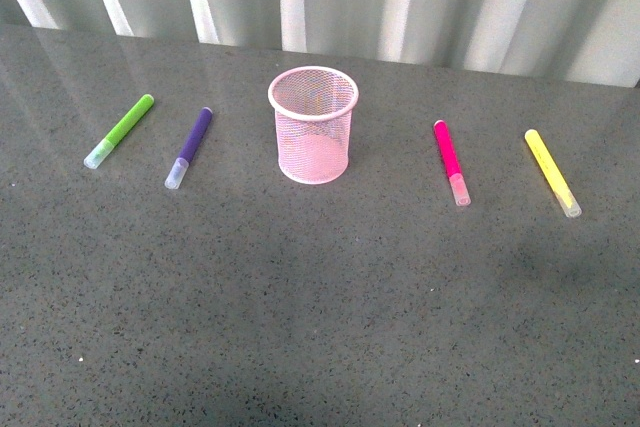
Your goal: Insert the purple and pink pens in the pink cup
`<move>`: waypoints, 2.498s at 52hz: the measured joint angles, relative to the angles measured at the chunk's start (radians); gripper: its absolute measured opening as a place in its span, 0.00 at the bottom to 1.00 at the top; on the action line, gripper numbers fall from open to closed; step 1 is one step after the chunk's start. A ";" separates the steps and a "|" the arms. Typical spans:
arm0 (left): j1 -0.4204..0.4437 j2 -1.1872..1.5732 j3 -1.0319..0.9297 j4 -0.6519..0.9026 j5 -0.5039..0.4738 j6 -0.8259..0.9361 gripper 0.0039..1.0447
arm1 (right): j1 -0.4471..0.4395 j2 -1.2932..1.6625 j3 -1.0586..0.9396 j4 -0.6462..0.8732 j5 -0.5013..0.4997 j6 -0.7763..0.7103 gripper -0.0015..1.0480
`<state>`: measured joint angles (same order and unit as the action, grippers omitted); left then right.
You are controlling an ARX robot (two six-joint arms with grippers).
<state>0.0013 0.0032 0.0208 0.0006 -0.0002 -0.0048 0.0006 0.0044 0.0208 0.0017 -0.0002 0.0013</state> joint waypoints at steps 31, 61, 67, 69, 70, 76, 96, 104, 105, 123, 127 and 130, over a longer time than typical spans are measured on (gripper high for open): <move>0.000 0.000 0.000 0.000 0.000 0.000 0.94 | 0.000 0.000 0.000 0.000 0.000 0.000 0.93; 0.000 0.000 0.000 0.000 0.000 0.000 0.94 | 0.000 0.000 0.000 0.000 0.000 0.000 0.93; 0.000 0.000 0.000 0.000 0.000 0.000 0.94 | 0.000 0.000 0.000 0.000 0.000 0.000 0.93; 0.000 0.000 0.000 0.000 0.000 0.000 0.94 | 0.000 0.000 0.000 0.000 0.000 0.000 0.93; 0.000 0.000 0.000 0.000 0.000 0.000 0.94 | 0.000 0.000 0.000 0.000 0.000 0.000 0.93; 0.012 0.021 0.010 -0.033 0.036 -0.007 0.94 | 0.000 0.000 0.000 0.000 0.000 0.000 0.93; 0.043 1.126 0.749 0.042 0.178 0.082 0.94 | 0.000 0.000 0.000 0.000 0.000 0.000 0.93; 0.044 1.495 1.013 -0.057 0.146 0.102 0.94 | 0.000 0.000 0.000 0.000 0.000 0.000 0.93; 0.046 1.540 1.052 -0.080 0.150 0.099 0.94 | 0.000 0.000 0.000 0.000 0.000 0.000 0.93; 0.030 2.024 1.535 -0.388 0.129 0.091 0.94 | 0.000 0.000 0.000 0.000 0.000 0.000 0.93; 0.016 2.086 1.582 -0.411 0.114 0.094 0.94 | 0.000 0.000 0.000 0.000 0.000 0.000 0.93; 0.007 2.128 1.609 -0.419 0.114 0.095 0.94 | 0.000 0.000 0.000 0.000 0.000 0.000 0.93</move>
<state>0.0086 2.1315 1.6302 -0.4183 0.1139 0.0898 0.0006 0.0040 0.0208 0.0017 -0.0006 0.0013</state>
